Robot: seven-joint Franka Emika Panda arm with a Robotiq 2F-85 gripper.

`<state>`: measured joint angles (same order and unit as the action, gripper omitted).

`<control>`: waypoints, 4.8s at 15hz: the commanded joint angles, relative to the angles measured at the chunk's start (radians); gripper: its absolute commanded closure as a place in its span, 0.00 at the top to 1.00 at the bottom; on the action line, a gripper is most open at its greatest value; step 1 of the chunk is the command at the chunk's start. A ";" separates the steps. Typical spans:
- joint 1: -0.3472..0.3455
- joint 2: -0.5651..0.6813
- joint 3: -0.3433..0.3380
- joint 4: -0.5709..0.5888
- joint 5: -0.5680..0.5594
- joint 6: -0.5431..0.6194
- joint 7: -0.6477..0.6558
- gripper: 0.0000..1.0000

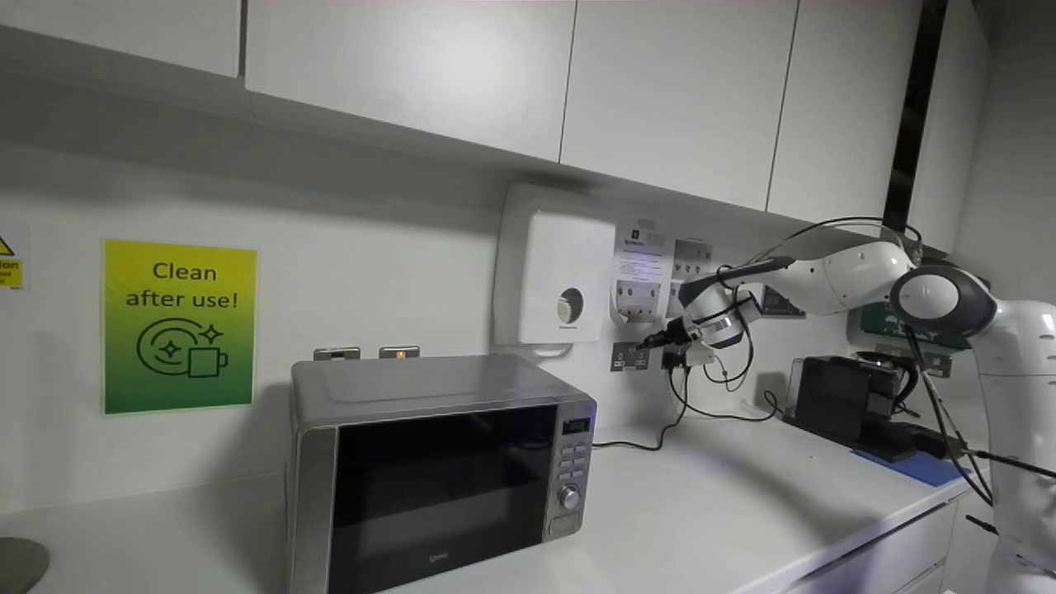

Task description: Press a button on the wall

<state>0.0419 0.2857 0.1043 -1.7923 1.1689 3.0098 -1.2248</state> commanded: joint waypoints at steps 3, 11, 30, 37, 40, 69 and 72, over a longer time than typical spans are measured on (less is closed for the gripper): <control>0.000 0.034 0.017 0.040 0.020 0.051 -0.047 0.00; -0.006 0.061 0.038 0.086 0.044 0.081 -0.061 0.00; -0.026 0.049 0.073 0.087 0.059 0.110 -0.069 0.00; -0.021 -0.020 0.035 -0.006 0.001 0.071 -0.035 0.00; -0.013 -0.056 0.001 -0.059 -0.058 0.038 -0.006 0.00; -0.024 -0.410 -0.166 -0.280 -0.945 -0.728 0.478 0.00; -0.024 -0.429 -0.169 -0.299 -0.938 -0.741 0.448 0.00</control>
<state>0.0254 -0.0906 -0.0700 -2.0476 0.2437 2.2760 -0.7487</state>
